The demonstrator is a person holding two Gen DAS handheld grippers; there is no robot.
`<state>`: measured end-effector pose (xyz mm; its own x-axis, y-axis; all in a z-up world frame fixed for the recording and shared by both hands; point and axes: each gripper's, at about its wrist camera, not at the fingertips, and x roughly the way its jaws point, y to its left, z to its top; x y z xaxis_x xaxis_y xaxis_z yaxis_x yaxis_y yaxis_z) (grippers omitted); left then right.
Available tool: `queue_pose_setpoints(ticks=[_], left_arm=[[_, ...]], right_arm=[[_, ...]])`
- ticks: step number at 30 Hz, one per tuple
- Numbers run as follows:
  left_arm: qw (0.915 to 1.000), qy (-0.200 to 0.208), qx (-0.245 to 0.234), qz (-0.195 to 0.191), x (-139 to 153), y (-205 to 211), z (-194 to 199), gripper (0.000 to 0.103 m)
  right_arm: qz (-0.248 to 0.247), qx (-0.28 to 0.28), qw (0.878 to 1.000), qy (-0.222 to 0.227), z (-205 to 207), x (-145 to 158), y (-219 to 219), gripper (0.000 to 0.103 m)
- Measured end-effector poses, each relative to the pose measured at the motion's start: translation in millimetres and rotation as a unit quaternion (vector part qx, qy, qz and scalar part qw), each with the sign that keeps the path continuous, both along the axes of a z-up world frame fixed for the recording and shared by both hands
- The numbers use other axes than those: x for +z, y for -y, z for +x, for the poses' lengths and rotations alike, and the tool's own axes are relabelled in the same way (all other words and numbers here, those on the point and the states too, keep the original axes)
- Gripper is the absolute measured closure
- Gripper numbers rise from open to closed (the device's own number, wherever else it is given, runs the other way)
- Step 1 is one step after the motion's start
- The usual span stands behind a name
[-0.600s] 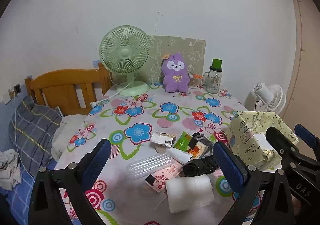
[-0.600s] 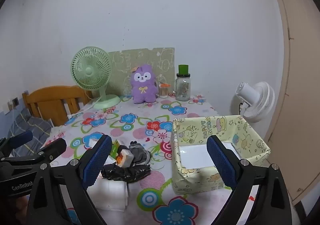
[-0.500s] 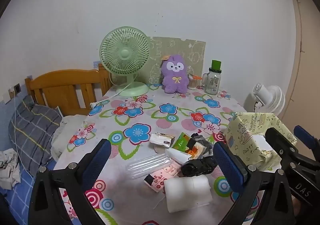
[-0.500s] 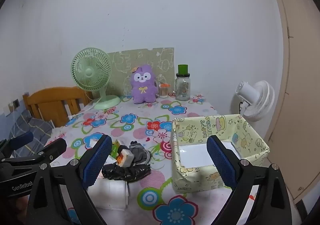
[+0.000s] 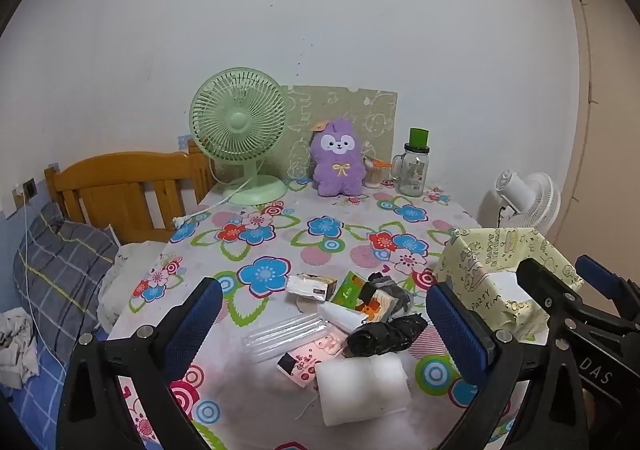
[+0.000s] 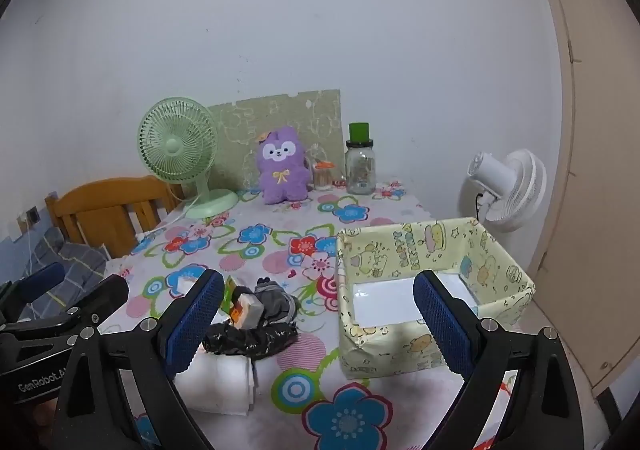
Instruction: Organize soft objects
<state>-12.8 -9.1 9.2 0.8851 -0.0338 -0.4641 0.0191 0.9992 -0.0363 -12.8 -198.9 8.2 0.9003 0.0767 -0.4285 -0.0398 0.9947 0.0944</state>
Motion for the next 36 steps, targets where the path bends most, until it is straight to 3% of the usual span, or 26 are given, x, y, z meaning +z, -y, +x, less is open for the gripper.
queue_pose_setpoints(ticks=[36], left_arm=[[1.0000,0.004,0.002,-0.002,-4,1,-5,0.000]], right_arm=[[-0.012,-0.011,1.000,0.020,-12,3,-4,0.006]])
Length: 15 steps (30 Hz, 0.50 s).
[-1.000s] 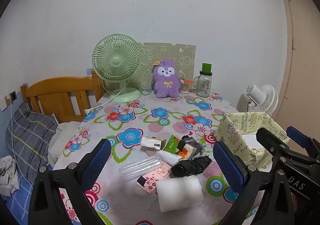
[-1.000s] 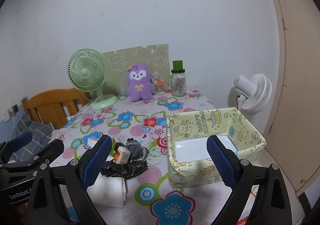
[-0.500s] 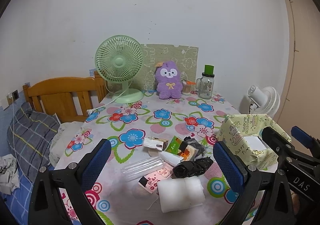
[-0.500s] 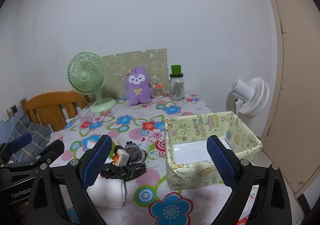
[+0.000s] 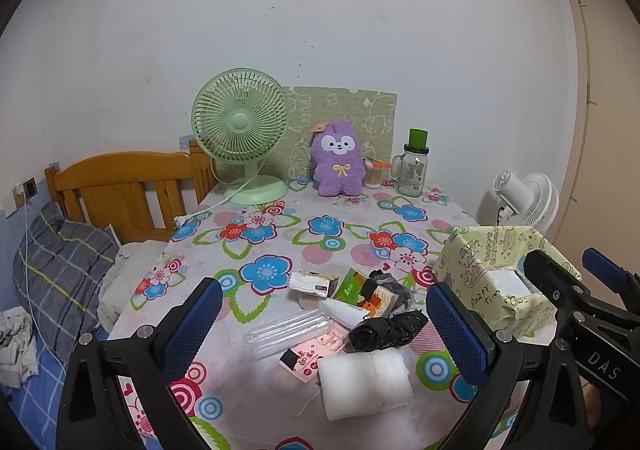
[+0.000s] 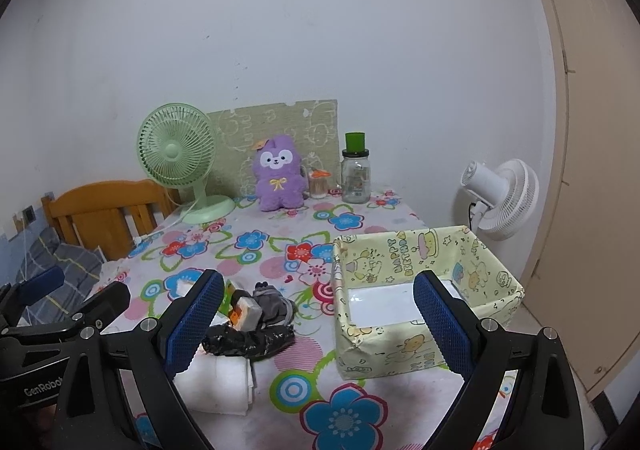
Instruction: Organize soft objects
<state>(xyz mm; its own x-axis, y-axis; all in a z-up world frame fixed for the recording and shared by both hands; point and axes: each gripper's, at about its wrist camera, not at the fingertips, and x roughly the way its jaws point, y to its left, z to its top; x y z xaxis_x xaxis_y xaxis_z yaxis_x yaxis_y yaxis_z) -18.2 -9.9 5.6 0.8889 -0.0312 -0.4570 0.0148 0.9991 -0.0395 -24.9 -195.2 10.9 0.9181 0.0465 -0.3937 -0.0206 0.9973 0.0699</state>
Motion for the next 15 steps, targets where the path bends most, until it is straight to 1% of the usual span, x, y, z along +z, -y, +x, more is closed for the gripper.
queue_pose_setpoints(ticks=[15], left_arm=[[1.0000,-0.002,-0.003,0.001,-0.5,-1.9,-1.8,0.000]], right_arm=[[0.001,-0.002,1.000,-0.003,0.1,-0.2,-1.0,0.006]])
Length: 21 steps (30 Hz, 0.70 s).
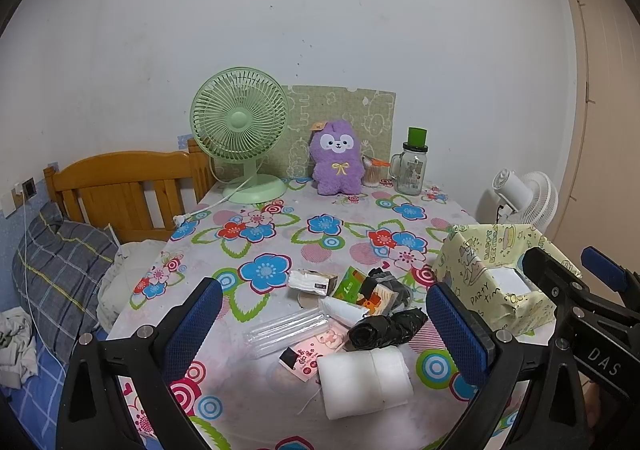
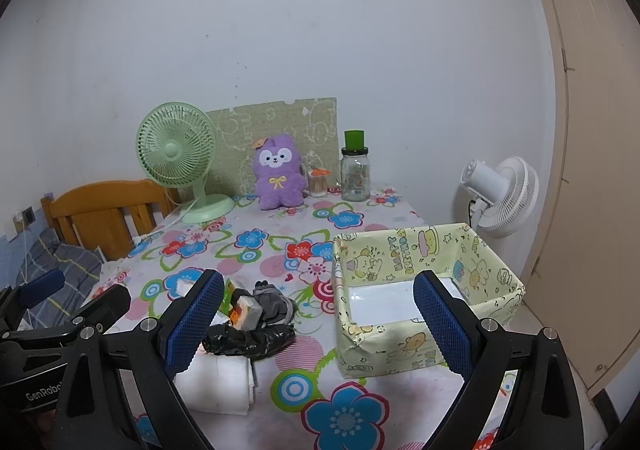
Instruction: Organize soft objects
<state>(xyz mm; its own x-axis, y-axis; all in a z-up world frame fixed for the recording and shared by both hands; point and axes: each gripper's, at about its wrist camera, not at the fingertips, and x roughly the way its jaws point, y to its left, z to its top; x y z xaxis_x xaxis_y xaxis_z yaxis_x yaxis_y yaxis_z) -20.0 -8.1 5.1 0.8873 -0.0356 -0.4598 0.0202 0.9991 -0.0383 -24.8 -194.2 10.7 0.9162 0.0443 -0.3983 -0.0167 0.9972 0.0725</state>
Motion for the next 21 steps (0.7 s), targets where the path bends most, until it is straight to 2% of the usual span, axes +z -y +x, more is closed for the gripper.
queue_pose_setpoints(ticks=[21], left_arm=[[1.0000,-0.007,0.002,0.000,-3.9,-3.2,6.2,0.000]], right_arm=[[0.005,-0.004,1.000,-0.009,6.4,-3.8,-0.5,0.006]])
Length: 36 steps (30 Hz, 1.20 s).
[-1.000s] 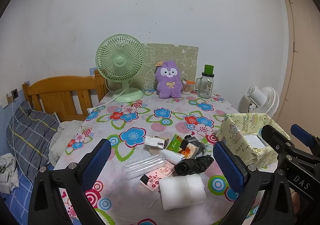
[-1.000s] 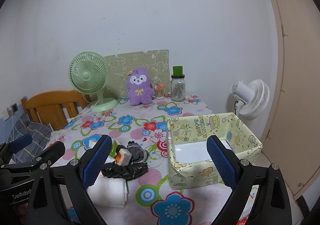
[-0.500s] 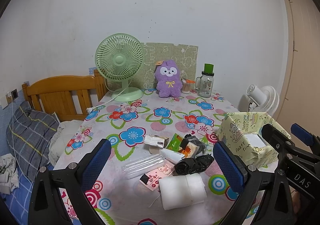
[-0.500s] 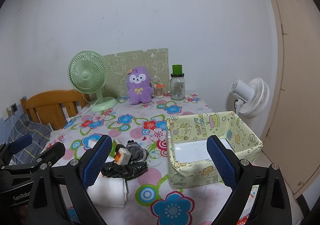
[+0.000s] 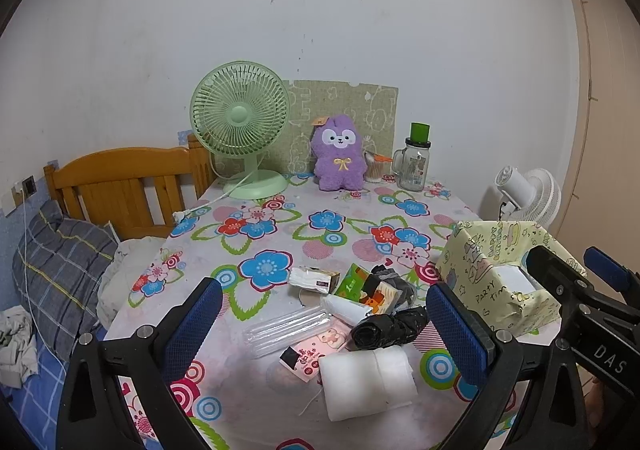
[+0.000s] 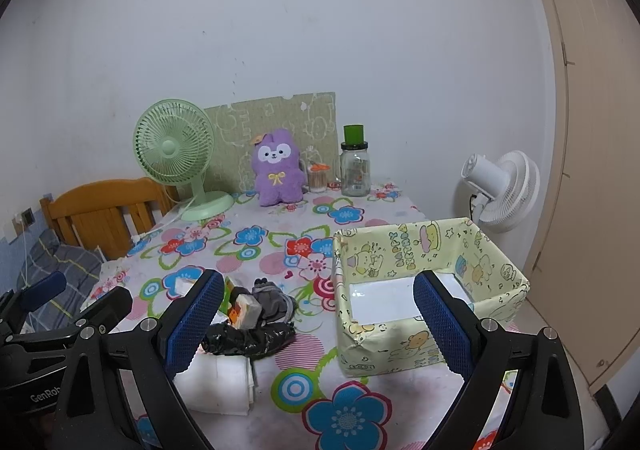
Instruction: Organize soft objects
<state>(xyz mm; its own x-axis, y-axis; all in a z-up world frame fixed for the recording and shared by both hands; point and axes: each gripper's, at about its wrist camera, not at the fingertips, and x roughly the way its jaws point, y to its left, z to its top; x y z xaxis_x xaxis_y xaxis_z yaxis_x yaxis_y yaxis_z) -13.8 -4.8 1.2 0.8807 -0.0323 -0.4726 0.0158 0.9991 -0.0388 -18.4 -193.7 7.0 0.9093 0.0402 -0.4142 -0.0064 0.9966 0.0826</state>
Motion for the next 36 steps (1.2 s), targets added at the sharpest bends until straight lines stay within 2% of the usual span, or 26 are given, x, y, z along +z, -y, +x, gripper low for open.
queue_pose_setpoints(ticks=[13,27,36], left_arm=[[0.9998,-0.019,0.003,-0.002,-15,-4,17,0.000],[0.9977,-0.067,0.005,0.000,-45,-16,49,0.000],[0.9942,-0.106,0.000,0.014,-68,-21,68,0.000]], right_arm=[[0.000,0.002,1.000,-0.013,16,-7,-5,0.006],[-0.009,0.030,0.999,-0.036,46,-26,-33,0.006],[-0.009,0.052,0.996,-0.066,63,-46,-54,0.006]])
